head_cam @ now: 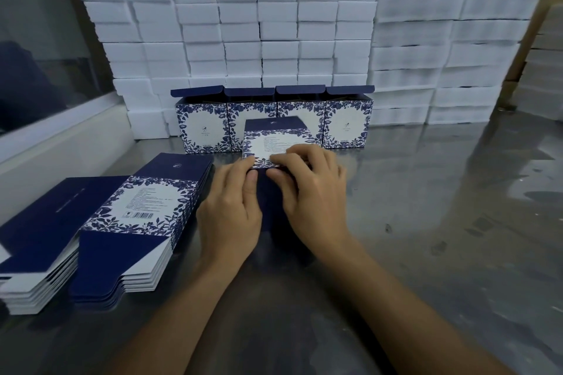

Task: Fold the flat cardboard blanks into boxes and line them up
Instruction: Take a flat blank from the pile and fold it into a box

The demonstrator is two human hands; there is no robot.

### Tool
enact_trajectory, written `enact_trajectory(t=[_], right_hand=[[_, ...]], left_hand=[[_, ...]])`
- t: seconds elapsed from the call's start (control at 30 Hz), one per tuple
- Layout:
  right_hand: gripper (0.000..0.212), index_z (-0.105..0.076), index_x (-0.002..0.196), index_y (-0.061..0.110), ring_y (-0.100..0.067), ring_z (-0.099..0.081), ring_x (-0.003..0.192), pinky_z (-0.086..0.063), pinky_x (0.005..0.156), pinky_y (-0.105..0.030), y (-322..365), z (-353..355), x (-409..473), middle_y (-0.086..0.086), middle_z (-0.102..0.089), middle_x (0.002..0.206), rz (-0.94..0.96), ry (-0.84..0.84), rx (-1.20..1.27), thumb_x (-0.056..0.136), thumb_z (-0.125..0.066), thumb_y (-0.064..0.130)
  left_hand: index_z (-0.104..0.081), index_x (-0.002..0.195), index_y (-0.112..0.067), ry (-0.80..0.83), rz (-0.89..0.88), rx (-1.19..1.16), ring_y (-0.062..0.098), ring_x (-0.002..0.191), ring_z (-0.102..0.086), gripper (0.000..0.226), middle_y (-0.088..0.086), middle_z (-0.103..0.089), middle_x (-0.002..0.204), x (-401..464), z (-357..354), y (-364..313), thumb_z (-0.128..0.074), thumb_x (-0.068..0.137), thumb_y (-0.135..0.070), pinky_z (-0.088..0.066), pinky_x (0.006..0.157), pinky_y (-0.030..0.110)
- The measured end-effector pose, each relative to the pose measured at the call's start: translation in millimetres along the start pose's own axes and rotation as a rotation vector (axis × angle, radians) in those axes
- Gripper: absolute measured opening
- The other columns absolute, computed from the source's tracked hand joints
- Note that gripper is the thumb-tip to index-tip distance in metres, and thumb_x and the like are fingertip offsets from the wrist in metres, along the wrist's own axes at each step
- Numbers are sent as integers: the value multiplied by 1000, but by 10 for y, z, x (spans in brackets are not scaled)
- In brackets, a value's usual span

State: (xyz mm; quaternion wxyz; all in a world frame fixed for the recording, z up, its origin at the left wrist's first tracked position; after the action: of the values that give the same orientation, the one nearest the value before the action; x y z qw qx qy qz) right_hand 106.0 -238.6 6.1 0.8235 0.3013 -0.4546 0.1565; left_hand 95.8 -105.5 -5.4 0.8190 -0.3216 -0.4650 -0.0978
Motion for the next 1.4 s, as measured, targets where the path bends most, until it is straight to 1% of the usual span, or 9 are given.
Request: enact_trajectory(t=[0.17, 0.4, 0.5, 0.6, 0.83, 0.97, 1.13, 1.3, 1.4], right_hand=[[19, -73, 106, 10, -32, -56, 108, -48, 86, -48, -162, -9, -29, -13, -61, 115, -32, -38, 105, 97, -64, 24], [14, -73, 102, 9, -29, -55, 106, -49, 88, -41, -204, -8, 12, -11, -58, 117, -52, -24, 179, 95, -65, 20], [18, -68, 112, 9, -15, -55, 110, -48, 89, -29, -307, 19, -7, -7, -58, 123, -113, -21, 252, 98, -62, 19], [21, -65, 119, 13, 1, -54, 96, -52, 85, -35, -447, 18, -18, 4, -59, 113, -204, 45, 332, 100, -59, 17], [12, -69, 103, 16, 9, -53, 87, -49, 74, -27, -479, 35, 12, 15, -55, 95, -209, -25, 350, 98, -58, 18], [22, -60, 120, 31, 7, -58, 97, -55, 81, -33, -541, -24, -30, 28, -55, 109, -285, 76, 441, 98, -60, 26], [87, -28, 137, 57, 13, -56, 103, -53, 72, -13, -591, -193, -147, 36, -51, 116, -333, 355, 548, 82, -81, 15], [85, -29, 125, 61, 5, -60, 92, -55, 66, -23, -531, -147, -112, 29, -53, 108, -245, 292, 410, 75, -84, 20], [78, -30, 122, 55, 2, -60, 86, -50, 62, -17, -477, -87, -90, 23, -54, 106, -202, 195, 354, 74, -83, 25]], left_hand=[[-53, 130, -13, 77, 72, -21, 34, 91, -65, 31, 8, -64, 119, -28, -43, 55, -46, 102, -26, -54, 69, 50], [-45, 135, -21, 141, 94, -79, 22, 108, -60, 50, -1, -57, 132, -63, -88, 104, -66, 91, -33, -52, 81, 38], [-41, 137, -24, 142, 117, -138, 17, 117, -54, 60, -3, -51, 137, -68, -103, 158, -71, 87, -34, -49, 89, 33], [-33, 138, -33, 156, 112, -156, 17, 119, -53, 71, -6, -47, 139, -70, -119, 191, -77, 82, -35, -51, 89, 37], [-26, 141, -39, 191, 111, -163, 13, 121, -51, 89, -17, -39, 143, -87, -166, 260, -84, 73, -34, -54, 89, 44], [-14, 146, -44, 229, 193, -244, 15, 126, -53, 104, -10, -37, 152, -83, -193, 321, -85, 72, -31, -53, 94, 46], [-11, 149, -42, 235, 208, -229, 20, 135, -46, 109, -3, -36, 155, -82, -179, 359, -84, 72, -21, -47, 103, 47], [-18, 146, -43, 123, 204, -114, 16, 131, -45, 100, -9, -40, 152, -78, -116, 369, -83, 71, -27, -39, 97, 28], [-27, 141, -37, 51, 189, -85, 19, 124, -52, 91, -6, -49, 144, -69, -75, 347, -85, 70, -29, -41, 90, 28]])
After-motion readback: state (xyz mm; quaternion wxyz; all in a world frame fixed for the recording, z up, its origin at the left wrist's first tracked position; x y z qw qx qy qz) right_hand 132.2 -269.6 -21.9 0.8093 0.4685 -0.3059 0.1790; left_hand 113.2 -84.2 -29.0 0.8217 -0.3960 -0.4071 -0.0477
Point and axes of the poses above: each hand's wrist, its own x-axis towards the middle knuckle, its own z-axis out of the back of the hand, y = z × x, the point moved 5 cm from there along x, towards the middle knuckle
